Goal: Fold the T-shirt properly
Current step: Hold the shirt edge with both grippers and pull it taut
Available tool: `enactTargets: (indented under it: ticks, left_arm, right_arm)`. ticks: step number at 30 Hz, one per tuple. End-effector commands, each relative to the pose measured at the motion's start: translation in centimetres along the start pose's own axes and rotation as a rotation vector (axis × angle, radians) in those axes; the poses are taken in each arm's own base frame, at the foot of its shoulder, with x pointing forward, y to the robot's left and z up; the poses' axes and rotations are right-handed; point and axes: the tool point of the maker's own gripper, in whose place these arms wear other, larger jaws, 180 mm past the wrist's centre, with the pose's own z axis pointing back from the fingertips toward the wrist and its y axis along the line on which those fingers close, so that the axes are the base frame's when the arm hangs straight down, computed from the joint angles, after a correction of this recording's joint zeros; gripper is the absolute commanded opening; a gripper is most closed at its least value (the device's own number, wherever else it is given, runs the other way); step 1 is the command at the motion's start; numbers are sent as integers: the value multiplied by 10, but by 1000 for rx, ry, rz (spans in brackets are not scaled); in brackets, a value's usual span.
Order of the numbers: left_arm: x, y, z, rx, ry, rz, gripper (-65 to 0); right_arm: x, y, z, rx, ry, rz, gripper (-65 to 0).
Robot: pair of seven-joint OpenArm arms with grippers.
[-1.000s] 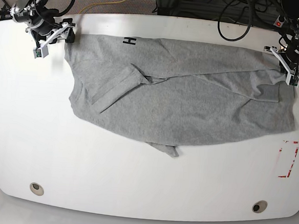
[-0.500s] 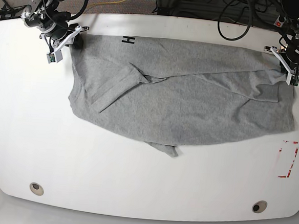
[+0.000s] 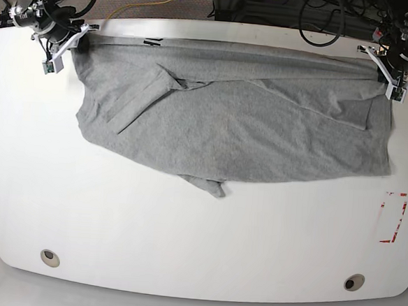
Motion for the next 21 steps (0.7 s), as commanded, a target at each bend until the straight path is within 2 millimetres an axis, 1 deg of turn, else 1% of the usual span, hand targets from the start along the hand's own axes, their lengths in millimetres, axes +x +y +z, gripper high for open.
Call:
enactTargets:
  ticks: [1,3,5,6,8,10,12,13,16,19,20,21]
  left_arm:
    - [-4,11,7,36,15,-23,-583]
    - [-12,10,9,32,34,-28,-518]
    - [-16,14,11,35,52,-53,-456]
    - [-17,15,12,36,55,-60,-425]
    - [-18,16,12,36,60,-63,-343]
    - [-19,18,13,40,61,-61,-296]
    - [-22,17,12,27,67,-49,-292]
    - [-20,20,13,25,62,-46,-292]
    - [-12,38,22,20,35,-11,-292]
    - [-9,45,27,-19,4,60,-290]
    - [-6,49,29,-26,-2,68,-289]
    - [-4,52,30,-37,-8,71,-289]
  right_arm:
    - [1,-13,9,-41,4,23,-628]
    - [0,-13,9,-40,7,21,-628]
    - [-1,-12,8,-39,9,19,-628]
    - [-1,-12,8,-39,9,19,-628]
    - [-1,-12,8,-39,9,19,-628]
    - [-1,-12,8,-39,9,19,-628]
    - [-1,-12,9,-39,8,20,-626]
    - [-1,-12,9,-39,7,21,-625]
    - [-1,-12,9,-39,7,21,-623]
    - [-9,-14,11,-44,27,21,-620]
    - [-9,-14,12,-45,28,23,-607]
    - [-7,-14,13,-49,24,30,-580]
